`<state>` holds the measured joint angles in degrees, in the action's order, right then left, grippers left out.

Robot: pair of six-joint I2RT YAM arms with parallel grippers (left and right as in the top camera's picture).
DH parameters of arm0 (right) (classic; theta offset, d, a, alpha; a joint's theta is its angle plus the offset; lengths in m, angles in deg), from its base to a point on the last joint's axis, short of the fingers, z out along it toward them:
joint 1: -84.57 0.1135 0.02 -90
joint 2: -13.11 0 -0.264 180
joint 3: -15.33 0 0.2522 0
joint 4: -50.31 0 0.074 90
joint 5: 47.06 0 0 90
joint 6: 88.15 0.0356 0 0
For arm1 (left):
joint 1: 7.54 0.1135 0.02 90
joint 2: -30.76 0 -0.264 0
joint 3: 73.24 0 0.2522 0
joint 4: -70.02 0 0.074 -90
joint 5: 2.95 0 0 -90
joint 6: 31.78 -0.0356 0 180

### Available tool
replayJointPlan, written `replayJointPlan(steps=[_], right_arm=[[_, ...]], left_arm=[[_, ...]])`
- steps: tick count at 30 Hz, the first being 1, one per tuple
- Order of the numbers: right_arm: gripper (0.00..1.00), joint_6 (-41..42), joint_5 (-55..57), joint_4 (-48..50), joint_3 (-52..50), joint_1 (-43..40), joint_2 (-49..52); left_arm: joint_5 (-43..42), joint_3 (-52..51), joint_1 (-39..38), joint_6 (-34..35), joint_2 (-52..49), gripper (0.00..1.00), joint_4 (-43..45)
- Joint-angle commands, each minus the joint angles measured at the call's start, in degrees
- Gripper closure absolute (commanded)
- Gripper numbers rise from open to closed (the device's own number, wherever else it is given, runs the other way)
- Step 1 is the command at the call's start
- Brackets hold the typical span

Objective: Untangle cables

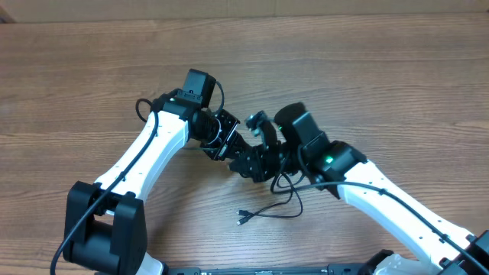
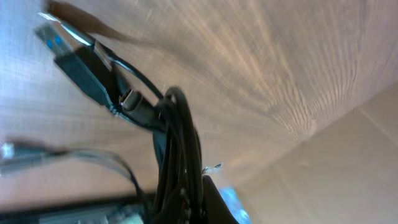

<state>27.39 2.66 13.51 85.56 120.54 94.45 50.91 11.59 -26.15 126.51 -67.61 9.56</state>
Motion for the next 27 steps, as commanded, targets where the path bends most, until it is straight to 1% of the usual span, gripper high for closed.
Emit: replayJointPlan(steps=[1, 2, 4, 6, 9, 13, 15, 16, 18, 19, 20, 23, 25, 27], right_arm=[[0.96, 10.91, -16.2, 3.3, 3.76, -4.46, -0.11], [0.96, 13.6, -20.59, 4.57, 3.76, -7.08, -0.11], [0.96, 15.21, -24.04, 4.98, 3.76, -10.34, -0.11], [0.96, 14.91, -24.76, 4.61, 3.76, -13.27, -0.11], [0.96, 14.23, -20.5, 2.91, 3.61, -16.79, -0.09], [0.96, 12.98, -13.6, 0.07, 3.61, -17.84, -0.09], [0.9, 13.0, -10.91, -1.95, 3.61, -17.77, -0.09], [0.89, 13.0, -10.73, -2.67, 3.61, -17.66, -0.09], [0.87, 13.03, -11.17, -4.0, 3.61, -17.66, -0.09], [0.85, 13.0, -12.39, -4.48, 3.61, -17.66, -0.09], [0.83, 13.0, -14.25, -4.74, 3.61, -17.66, -0.09], [0.82, 11.04, -23.19, -4.02, 3.61, -17.68, -0.09], [0.75, 7.93, -24.37, -4.2, 3.61, -17.73, -0.09], [0.73, 4.83, -23.19, -5.9, 3.61, -17.7, -0.09]], left_arm=[[9.7, 0.26, 0.59, -11.19, 0.22, 0.96, 1.99], [11.13, 0.26, 0.59, -16.02, 0.22, 0.96, 2.67], [11.04, 0.26, 0.59, -22.51, 0.22, 0.96, 3.39], [10.99, 0.26, 0.52, -26.23, 0.22, 0.96, 3.54], [9.68, 0.26, 0.15, -27.21, 0.22, 0.96, 3.37], [6.62, 0.26, -0.09, -27.21, 0.22, 0.96, 3.3], [7.17, 0.26, -0.17, -28.11, 0.22, 0.96, 3.5], [7.52, 0.26, -0.17, -28.61, 0.22, 0.96, 3.54], [8.39, 0.26, -0.17, -29.75, 0.22, 0.96, 3.65], [8.59, 0.26, -0.17, -30.49, 0.22, 0.96, 3.8], [9.01, 0.26, -0.17, -31.56, 0.22, 0.96, 4.2], [9.77, 0.26, -0.17, -34.75, 0.22, 0.96, 5.46], [9.57, 0.26, -0.17, -34.12, 0.22, 0.96, 5.42], [9.53, 0.26, -0.17, -31.61, 0.22, 0.96, 5.11]])
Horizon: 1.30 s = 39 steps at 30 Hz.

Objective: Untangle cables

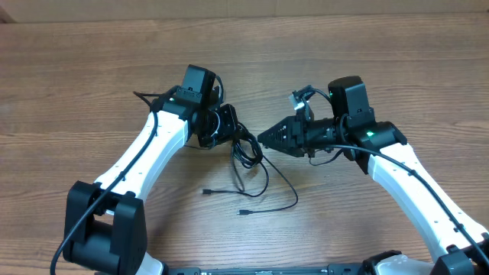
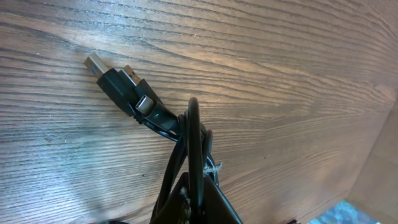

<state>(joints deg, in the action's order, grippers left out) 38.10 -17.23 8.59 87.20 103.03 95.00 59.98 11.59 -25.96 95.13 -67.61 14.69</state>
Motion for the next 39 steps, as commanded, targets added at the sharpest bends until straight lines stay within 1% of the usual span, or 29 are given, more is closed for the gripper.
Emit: replayJointPlan(steps=[1, 4, 5, 8, 10, 12, 15, 16, 19, 23, 26, 29, 33, 35, 37, 39], right_arm=[[0.71, -6.93, -1.9, -2.75, 1.97, -0.11, -0.63], [0.6, -11.13, 3.21, -8.92, 1.97, 0.83, -0.63], [0.55, -12.66, 5.31, -10.97, 1.95, 1.22, -0.63], [0.4, -15.74, 12.17, -16.31, 1.95, 3.02, -0.63], [0.34, -16.28, 16.02, -18.12, 1.95, 4.52, -0.63], [0.32, -16.44, 18.43, -18.51, 1.95, 6.03, -0.63], [0.31, -16.39, 20.79, -18.01, 1.95, 8.26, -0.63], [0.32, -16.33, 22.25, -17.73, 1.88, 9.35, -0.63], [0.31, -12.24, 27.78, -17.57, 1.86, 12.17, -0.35], [0.31, -10.73, 30.64, -16.55, 1.86, 15.98, 0.85], [0.32, -10.47, 30.8, -14.93, 1.86, 19.43, 3.39], [0.33, -10.47, 30.84, -12.87, 1.86, 21.64, 6.14], [0.35, -6.97, 34.75, -10.99, 1.86, 23.19, 9.66], [0.44, -5.77, 36.87, -10.58, 1.86, 23.52, 10.75], [0.63, -5.81, 37.66, -9.88, 1.86, 23.61, 11.47], [0.71, -5.81, 37.66, -9.29, 1.86, 23.61, 11.65]], left_arm=[[0.48, 0.26, -0.37, 1.44, 0.22, 0.96, -0.2], [0.46, 0.26, -0.37, 5.75, 0.22, 0.96, -0.17], [0.46, 0.26, -0.37, 6.91, 0.22, 0.96, -0.17], [0.52, 0.26, -0.35, 7.69, 0.22, 0.96, 0.13], [0.57, 0.26, -0.35, 7.34, 0.22, 0.96, 0.35], [0.57, 0.26, -0.35, 5.77, 0.22, 0.96, 0.83], [0.48, 0.26, -0.35, 0.98, 0.22, 0.96, 1.57], [0.46, 0.26, -0.35, 0.74, 0.22, 0.96, 1.44], [-0.92, 0.26, -0.35, 1.6, 0.22, 0.96, 1.16], [-1.6, 0.26, -0.33, 5.7, 0.22, 0.96, 1.2], [-4.15, 0.26, -0.22, 6.43, 0.22, 0.96, 1.68], [-4.79, 0.26, -0.13, 6.36, 0.22, 0.96, 1.75], [-6.71, 0.26, 0.52, 4.81, 0.22, 0.96, 1.73], [-7.56, 0.26, 0.98, 3.74, 0.22, 0.96, 1.75], [-7.54, 0.26, 1.64, 2.78, 0.22, 0.96, 1.73], [-7.56, 0.26, 2.25, 2.23, 0.22, 0.96, 1.62]])
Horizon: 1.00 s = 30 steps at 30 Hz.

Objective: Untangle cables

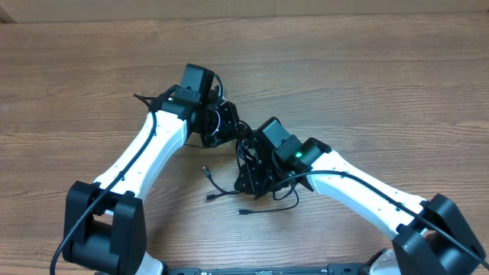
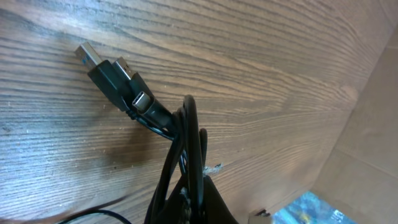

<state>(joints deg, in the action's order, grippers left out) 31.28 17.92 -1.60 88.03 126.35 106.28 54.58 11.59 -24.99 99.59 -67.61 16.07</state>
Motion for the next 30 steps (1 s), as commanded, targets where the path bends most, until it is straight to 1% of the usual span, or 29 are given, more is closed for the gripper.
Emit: replayJointPlan(steps=[1, 6, 10, 12, 13, 14, 15, 16, 19, 21, 26, 30], right_arm=[[0.72, 1.01, 2.51, 1.25, 1.03, 0.28, 0.37], [0.72, 1.01, 2.51, 3.98, 1.03, 0.28, 0.37], [0.67, 1.01, 2.51, 6.29, 1.03, 0.28, 0.37], [0.67, 1.03, 2.51, 7.08, 1.03, 0.26, 0.39], [0.7, 1.03, 2.51, 7.21, 1.03, 0.28, 0.39], [0.77, 1.03, 2.49, 7.17, 1.03, 0.28, 0.39], [0.92, 1.03, 2.49, 6.95, 1.03, 0.28, 0.39], [0.96, 1.03, 2.47, 6.49, 1.03, 0.28, 0.39], [0.96, 0.98, 2.21, 5.33, 1.03, 0.28, 0.37], [0.96, 0.76, 0.33, 5.09, 1.05, 0.24, 0.11], [0.96, 0.52, -9.51, 5.09, 1.33, -2.67, -3.19], [0.96, 0.57, -18.34, 5.07, 1.53, -6.88, -7.5]], left_arm=[[-2.14, 0.26, 1.49, -2.25, 0.22, 0.96, 0.15], [-2.34, 0.26, 1.79, -4.31, 0.22, 0.96, 0.11], [-3.72, 0.26, 1.79, -4.59, 0.22, 0.96, -0.07], [-5.22, 0.26, 1.79, -4.55, 0.22, 0.96, -0.02], [-5.66, 0.26, 1.79, -4.55, 0.22, 0.96, -0.02], [-6.12, 0.26, 1.79, -4.55, 0.22, 0.96, 0.0], [-6.14, 0.26, 1.79, -4.55, 0.22, 0.96, 0.0], [-6.1, 0.26, 1.79, -4.57, 0.22, 0.96, 0.0], [-5.2, 0.26, 1.79, -5.86, 0.22, 0.96, 0.09], [-4.0, 0.26, 1.79, -9.05, 0.22, 0.96, 0.24], [-3.15, 0.26, 1.7, -24.85, 0.22, 0.96, -1.81], [-3.08, 0.26, 1.68, -33.46, 0.22, 0.96, -4.22]])
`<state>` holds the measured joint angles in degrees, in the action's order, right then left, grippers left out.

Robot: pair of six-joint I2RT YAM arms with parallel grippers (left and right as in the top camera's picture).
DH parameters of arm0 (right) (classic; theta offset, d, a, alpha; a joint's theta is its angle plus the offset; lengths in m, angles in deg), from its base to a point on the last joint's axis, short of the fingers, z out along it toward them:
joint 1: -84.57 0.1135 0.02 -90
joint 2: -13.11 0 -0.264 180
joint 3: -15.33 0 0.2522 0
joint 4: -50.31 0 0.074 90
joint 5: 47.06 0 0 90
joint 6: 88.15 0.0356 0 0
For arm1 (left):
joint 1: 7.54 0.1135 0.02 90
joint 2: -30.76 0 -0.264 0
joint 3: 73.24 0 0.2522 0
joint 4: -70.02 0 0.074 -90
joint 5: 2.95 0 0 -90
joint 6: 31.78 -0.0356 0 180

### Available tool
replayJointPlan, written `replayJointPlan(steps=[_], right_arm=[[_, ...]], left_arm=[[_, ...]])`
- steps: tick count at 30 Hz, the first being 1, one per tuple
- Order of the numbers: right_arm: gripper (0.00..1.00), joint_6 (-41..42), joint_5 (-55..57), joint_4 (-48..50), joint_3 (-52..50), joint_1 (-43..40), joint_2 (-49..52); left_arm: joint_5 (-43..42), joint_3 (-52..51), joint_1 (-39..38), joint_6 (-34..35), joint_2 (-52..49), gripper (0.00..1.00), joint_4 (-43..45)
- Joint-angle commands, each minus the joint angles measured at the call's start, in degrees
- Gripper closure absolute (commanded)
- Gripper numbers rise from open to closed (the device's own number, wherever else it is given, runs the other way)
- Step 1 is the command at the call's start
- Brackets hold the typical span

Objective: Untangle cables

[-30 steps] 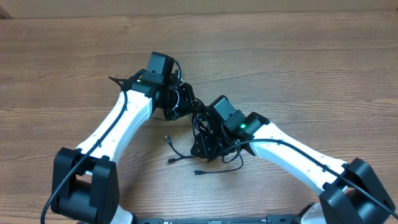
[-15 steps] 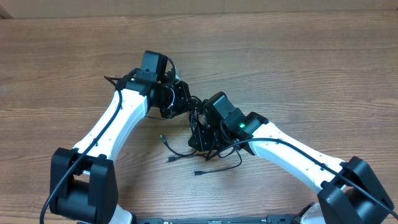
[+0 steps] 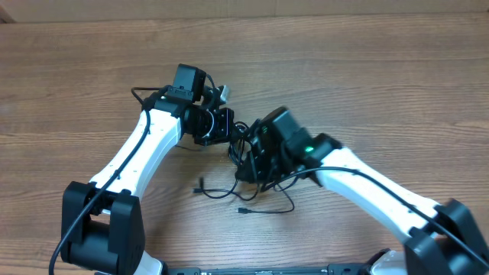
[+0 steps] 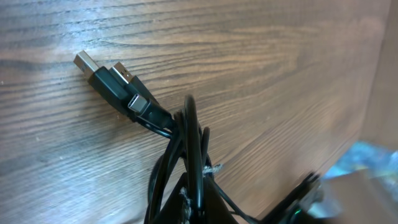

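Observation:
A bundle of thin black cables [image 4: 189,140] rises between my left gripper's fingers [image 4: 198,186], which are shut on it. Two USB plugs [image 4: 109,84] stick out of the bundle's top and lie against the wood. From overhead the left gripper [image 3: 228,128] sits at the tangle's [image 3: 243,153] upper left. My right gripper [image 3: 246,166] is pressed down into the same tangle from the right, and its jaws are hidden. It shows only as a blur [image 4: 308,190] in the left wrist view. Loose cable ends [image 3: 200,187] trail out below.
The wooden table [image 3: 367,69] runs wide on every side. A second loose plug end [image 3: 241,210] and a loop of cable [image 3: 286,205] lie toward the front edge. Both white arms cross the front half of the table.
The left gripper has moved a little left and up with the bundle. The right gripper stays in the tangle, slightly higher, and now shows in the left wrist view. The loose ends have shifted left.
Both grippers were close together on the bundle in mid-table. Then the right gripper was off to the right, away from the tangle, with cable ends spread below the left gripper. It then came back onto the tangle and is still there, the left shut on the bundle throughout.

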<state>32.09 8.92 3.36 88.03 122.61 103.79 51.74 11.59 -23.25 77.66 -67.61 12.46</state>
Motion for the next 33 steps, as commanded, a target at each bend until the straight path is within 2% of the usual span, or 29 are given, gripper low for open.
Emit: replayJointPlan(steps=[1, 7, 15, 17, 23, 26, 30, 33], right_arm=[[0.96, -0.24, -15.23, -0.37, 1.53, -6.78, -7.28], [0.96, -0.26, -23.52, -3.58, 1.51, -15.21, -9.29], [0.96, -3.08, -16.52, -6.23, 1.4, -18.97, -9.29], [0.96, -3.3, -15.19, -8.04, 1.22, -18.03, -9.29], [0.73, -3.28, -2.84, -15.45, 1.03, -12.74, -9.22], [0.64, -3.28, -0.39, -16.7, 1.03, -9.46, -9.22], [0.62, -1.7, 4.59, -16.41, 1.03, -5.25, -9.22], [0.63, 1.77, 11.72, -16.48, 1.03, -1.86, -9.2]], left_arm=[[-0.24, 0.26, -0.07, -14.27, 0.22, 0.96, -0.83], [-0.22, 0.26, -0.07, -14.78, 0.22, 0.96, 0.09], [-0.11, 0.26, -0.07, -16.22, 0.22, 0.96, 0.04], [-0.11, 0.26, -0.07, -15.65, 0.22, 0.96, 0.04], [-0.09, 0.26, -0.07, -7.41, 0.22, 0.96, 0.15], [-0.09, 0.26, -0.07, -5.88, 0.22, 0.96, 0.33], [-0.09, 0.26, -0.07, -5.77, 0.22, 0.96, 0.31], [-0.09, 0.26, -0.04, -2.86, 0.22, 0.96, -0.11]])
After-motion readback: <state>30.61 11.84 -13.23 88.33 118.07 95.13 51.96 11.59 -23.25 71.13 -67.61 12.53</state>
